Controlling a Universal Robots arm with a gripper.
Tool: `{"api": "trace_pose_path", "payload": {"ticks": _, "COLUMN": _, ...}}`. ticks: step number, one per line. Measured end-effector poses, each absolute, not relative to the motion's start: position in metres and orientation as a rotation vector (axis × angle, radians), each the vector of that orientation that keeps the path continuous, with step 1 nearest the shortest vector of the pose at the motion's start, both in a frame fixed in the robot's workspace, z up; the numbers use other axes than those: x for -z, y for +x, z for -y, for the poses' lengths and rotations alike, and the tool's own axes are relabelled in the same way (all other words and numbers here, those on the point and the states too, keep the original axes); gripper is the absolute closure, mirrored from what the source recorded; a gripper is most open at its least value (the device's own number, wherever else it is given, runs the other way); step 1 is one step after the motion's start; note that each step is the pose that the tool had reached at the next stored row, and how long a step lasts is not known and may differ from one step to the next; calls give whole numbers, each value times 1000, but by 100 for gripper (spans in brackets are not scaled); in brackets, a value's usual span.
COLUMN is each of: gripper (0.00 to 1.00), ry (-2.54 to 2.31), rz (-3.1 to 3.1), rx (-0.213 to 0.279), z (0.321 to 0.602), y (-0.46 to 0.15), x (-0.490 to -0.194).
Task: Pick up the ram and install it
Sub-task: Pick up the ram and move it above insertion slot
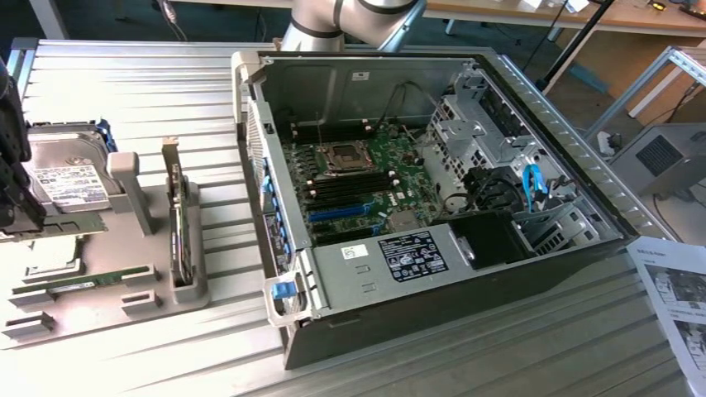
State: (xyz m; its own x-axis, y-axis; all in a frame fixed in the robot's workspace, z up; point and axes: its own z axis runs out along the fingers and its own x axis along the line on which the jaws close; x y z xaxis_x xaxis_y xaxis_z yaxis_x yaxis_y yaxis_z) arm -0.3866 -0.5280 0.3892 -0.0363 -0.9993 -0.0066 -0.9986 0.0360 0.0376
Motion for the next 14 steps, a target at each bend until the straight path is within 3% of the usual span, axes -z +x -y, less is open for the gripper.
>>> {"api": "trace_pose_path", "payload": {"ticks": 14, "gripper": 88, "ry": 2166, "rz": 2246, "rx": 49, "z": 528, "y": -387, "x": -401}}
